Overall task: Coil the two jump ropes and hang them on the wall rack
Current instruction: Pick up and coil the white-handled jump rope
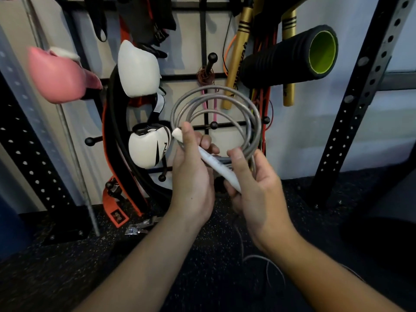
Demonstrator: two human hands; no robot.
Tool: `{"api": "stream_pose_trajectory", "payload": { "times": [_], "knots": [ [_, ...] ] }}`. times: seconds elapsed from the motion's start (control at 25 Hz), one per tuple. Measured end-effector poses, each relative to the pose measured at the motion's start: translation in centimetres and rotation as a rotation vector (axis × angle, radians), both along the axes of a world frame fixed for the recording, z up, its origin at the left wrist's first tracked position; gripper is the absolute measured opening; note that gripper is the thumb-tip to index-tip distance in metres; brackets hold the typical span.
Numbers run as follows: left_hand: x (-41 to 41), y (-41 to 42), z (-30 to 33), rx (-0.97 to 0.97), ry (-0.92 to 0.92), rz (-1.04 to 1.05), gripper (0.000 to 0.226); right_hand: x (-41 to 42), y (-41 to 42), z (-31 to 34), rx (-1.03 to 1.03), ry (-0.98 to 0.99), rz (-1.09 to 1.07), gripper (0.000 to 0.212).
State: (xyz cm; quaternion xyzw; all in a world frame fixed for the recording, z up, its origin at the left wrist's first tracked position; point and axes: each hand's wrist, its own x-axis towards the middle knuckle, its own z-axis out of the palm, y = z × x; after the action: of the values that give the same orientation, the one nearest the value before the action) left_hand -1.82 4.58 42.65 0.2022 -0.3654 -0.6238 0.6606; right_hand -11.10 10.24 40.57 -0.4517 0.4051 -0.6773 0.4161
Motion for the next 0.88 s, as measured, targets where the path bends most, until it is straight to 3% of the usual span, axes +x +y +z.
{"api": "stream_pose_trajectory", "payload": {
  "times": [0.08,0.2,0.28,0.44,0.56,0.64,0.72,0.8,0.88],
  "knots": [
    [0.3,0.0,0.3,-0.061,-0.072,-0.027,0.033,-0.9,-0.4,0.6,0.002,0.014,-0.036,0.019],
    [2.4,-0.9,1.4,-0.119,-0.262,-0.066,0.014,-3.7,-1.1,2.2,0.016,0.229,-0.087,0.017],
    [4.6,-1.5,2.6,-0.176,-0.449,-0.092,0.031,-5.8,-0.9,3.5,0.018,0.514,-0.065,0.017],
    [7.7,0.0,5.8,-0.460,-1.128,-0.090,0.072,-7.6,-0.1,4.1,-0.002,0.988,0.035,0.020],
    [5.8,2.9,6.7,-0.709,-1.739,0.040,0.095,-6.7,0.1,3.4,-0.008,1.108,0.073,0.028],
    [3.4,4.2,5.6,-0.843,-1.993,0.103,0.088,-6.2,0.2,3.2,0.002,1.130,0.072,0.026],
    [2.5,3.9,4.6,-0.779,-1.971,0.044,0.075,-6.1,0.5,3.1,0.015,1.132,0.082,0.022],
    [2.7,2.8,4.0,-0.597,-1.795,-0.126,0.066,-6.2,0.6,2.9,0.020,1.106,0.071,0.019],
    [3.0,2.1,3.5,-0.530,-1.691,-0.170,0.054,-6.1,0.5,2.7,0.004,1.082,0.036,0.017]
  ]
}}
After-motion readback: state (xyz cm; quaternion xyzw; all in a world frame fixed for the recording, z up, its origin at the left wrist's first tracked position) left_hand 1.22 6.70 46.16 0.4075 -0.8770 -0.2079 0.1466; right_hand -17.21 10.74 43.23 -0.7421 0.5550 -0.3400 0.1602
